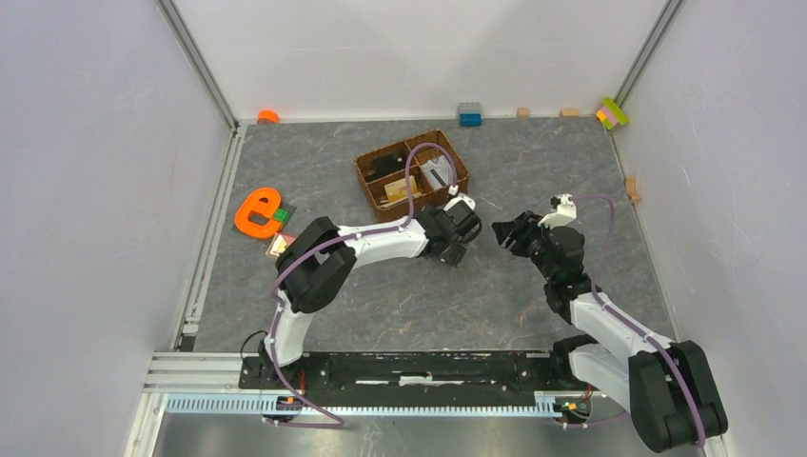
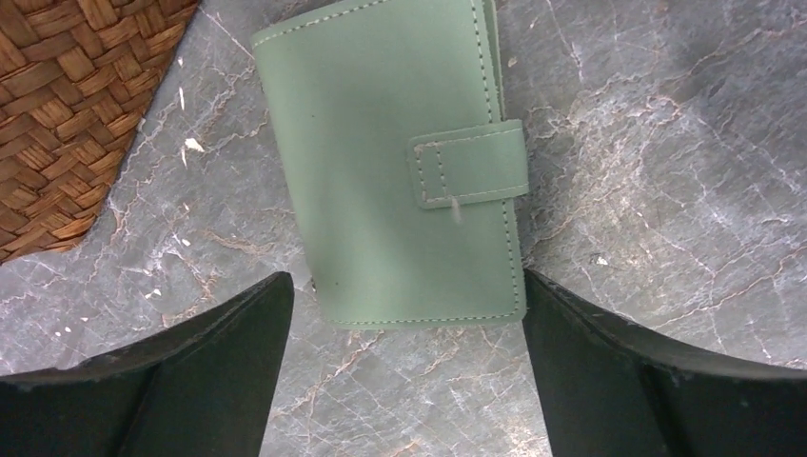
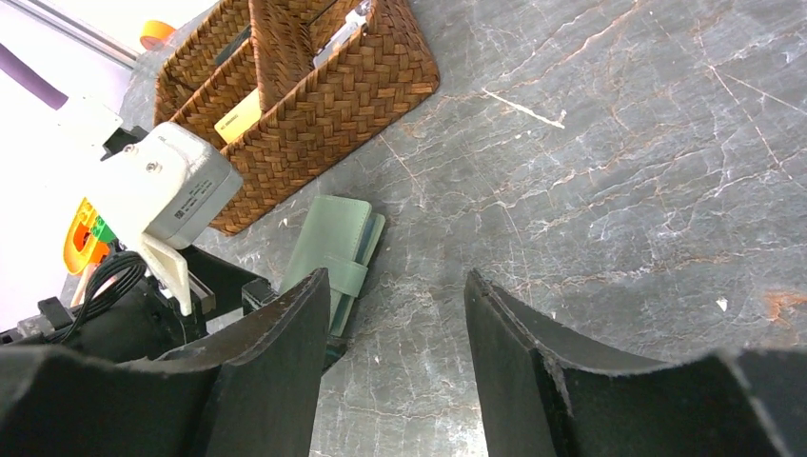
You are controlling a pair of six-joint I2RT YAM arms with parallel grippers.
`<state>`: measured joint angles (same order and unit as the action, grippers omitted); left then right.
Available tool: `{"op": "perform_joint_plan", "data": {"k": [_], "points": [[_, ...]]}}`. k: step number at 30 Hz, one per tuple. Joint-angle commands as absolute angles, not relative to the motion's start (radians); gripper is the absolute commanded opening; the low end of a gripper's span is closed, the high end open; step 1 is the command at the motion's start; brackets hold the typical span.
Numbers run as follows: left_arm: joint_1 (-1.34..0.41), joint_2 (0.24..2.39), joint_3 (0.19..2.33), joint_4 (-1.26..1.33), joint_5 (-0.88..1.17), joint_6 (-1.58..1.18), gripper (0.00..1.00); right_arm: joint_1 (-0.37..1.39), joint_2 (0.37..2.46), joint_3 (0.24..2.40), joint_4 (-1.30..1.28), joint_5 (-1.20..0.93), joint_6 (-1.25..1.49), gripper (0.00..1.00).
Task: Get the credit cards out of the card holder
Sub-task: Open the card holder at the center of the board.
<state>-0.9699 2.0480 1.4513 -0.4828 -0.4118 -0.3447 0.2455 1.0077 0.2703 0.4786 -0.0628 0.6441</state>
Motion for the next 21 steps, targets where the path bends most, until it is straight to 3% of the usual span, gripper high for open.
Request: {"op": "perform_joint_plan", "data": {"k": [1, 6, 16, 21], "points": [[-0.961, 2.076, 1.510, -0.540, -0.378, -0.308, 0.88, 0.237, 1.022, 0.276, 0.526, -0.068, 0.653, 0.59], [-0.912, 2.049, 1.484, -0.528, -0.247, -0.336, 0.58, 0.234, 1.037, 0.278, 0.539, -0.086, 0.658, 0.59], [-0.778, 1.846, 1.265, -0.300, 0.204, -0.444, 0.44, 0.233, 1.186, 0.329, 0.599, -0.260, 0.667, 0.59], [-0.715, 1.790, 1.166, -0.139, 0.425, -0.509, 0.18, 0.233, 1.271, 0.350, 0.641, -0.356, 0.688, 0.59]]}}
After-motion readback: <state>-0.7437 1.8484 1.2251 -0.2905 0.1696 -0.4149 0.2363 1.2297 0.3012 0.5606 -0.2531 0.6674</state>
